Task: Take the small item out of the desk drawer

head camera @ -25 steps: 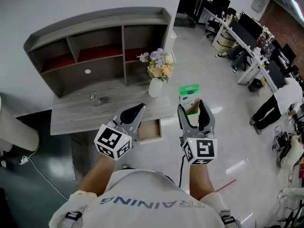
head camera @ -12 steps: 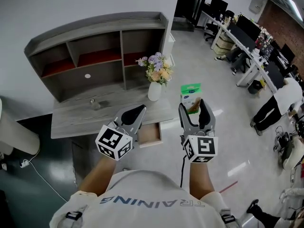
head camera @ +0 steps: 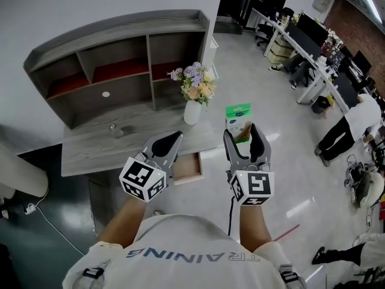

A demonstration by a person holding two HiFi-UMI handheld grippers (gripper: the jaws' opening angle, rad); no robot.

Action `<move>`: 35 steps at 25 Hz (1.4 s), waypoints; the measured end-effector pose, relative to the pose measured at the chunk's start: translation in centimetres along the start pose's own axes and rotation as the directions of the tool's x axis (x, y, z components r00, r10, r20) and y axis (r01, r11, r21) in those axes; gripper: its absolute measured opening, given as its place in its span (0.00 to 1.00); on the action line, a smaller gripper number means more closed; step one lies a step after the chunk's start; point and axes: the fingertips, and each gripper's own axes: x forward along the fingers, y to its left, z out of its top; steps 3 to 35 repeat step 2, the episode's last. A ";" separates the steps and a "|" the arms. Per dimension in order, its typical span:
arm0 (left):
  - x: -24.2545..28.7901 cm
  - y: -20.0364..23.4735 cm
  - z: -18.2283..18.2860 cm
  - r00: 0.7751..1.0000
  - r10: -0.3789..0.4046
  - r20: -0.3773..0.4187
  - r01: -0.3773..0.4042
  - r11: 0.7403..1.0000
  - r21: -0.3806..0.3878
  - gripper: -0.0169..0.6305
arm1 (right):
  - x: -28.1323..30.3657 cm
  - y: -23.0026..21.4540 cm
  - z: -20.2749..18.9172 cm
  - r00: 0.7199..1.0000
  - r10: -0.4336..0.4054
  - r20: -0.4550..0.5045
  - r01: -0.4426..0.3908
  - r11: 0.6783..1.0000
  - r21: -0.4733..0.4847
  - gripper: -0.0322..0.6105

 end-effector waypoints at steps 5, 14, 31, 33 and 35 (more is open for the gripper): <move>0.3 0.0 -0.2 1.000 -0.006 -0.002 0.006 1.000 -0.004 0.02 | 0.1 -0.1 -0.1 1.000 -0.001 -0.003 0.001 1.000 0.002 0.55; 0.3 0.0 -0.2 1.000 -0.006 -0.002 0.006 1.000 -0.004 0.02 | 0.1 -0.1 -0.1 1.000 -0.001 -0.003 0.001 1.000 0.002 0.55; 0.3 0.0 -0.2 1.000 -0.006 -0.002 0.006 1.000 -0.004 0.02 | 0.1 -0.1 -0.1 1.000 -0.001 -0.003 0.001 1.000 0.002 0.55; 0.3 0.0 -0.2 1.000 -0.006 -0.002 0.006 1.000 -0.004 0.02 | 0.1 -0.1 -0.1 1.000 -0.001 -0.003 0.001 1.000 0.002 0.55; 0.3 0.0 -0.2 1.000 -0.006 -0.002 0.006 1.000 -0.004 0.02 | 0.1 -0.1 -0.1 1.000 -0.001 -0.003 0.001 1.000 0.002 0.55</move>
